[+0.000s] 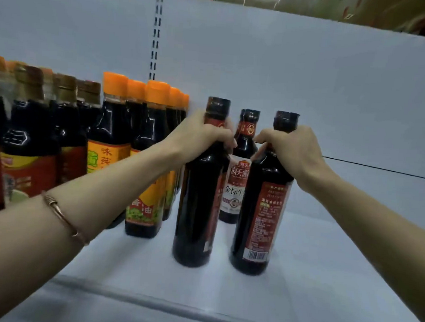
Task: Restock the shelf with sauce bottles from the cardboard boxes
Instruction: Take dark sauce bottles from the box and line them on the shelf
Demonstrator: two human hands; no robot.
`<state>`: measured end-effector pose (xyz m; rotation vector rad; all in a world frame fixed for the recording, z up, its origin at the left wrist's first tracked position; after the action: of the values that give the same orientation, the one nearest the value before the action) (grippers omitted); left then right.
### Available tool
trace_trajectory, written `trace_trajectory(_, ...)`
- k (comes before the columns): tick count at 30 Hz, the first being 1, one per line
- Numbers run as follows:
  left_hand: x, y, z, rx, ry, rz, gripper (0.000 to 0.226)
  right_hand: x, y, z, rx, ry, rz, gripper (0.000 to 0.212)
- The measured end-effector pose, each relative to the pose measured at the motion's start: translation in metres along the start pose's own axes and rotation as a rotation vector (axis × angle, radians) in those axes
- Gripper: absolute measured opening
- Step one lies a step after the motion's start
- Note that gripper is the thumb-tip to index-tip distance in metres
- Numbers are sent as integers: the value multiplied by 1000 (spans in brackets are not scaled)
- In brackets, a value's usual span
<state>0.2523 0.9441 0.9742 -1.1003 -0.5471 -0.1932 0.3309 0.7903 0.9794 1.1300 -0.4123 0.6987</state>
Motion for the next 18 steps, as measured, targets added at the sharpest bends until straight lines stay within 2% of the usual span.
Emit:
trace_trajectory(3,3,4,0,88,-86,-66,23,6,-7,-8,-25,-28,22,27)
trace_trajectory(7,9,7,-1,221,-251,-112,52,5,-12,-18,169,-26,-15,21)
trace_trajectory(11,12,8,3,246,-393,-105,64,3,-8,-18,218,0,-11,43)
trace_trajectory(14,12,10,6,286,-446,-130,55,-3,-8,-18,272,21,9,39)
trace_trajectory(18,12,17,8,268,-414,-127,41,-5,-12,-18,241,77,40,25)
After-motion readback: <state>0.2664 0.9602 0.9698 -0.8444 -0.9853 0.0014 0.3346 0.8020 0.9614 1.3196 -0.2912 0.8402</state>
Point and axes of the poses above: each hand's wrist, its own x-axis towards the middle knuckle, its own z-axis out of the back of the hand, y = z × x, the point moved 4 cm from there along x, towards the middle knuckle, and after that the axes turned 6 degrees about z, right-handed, at the moved point
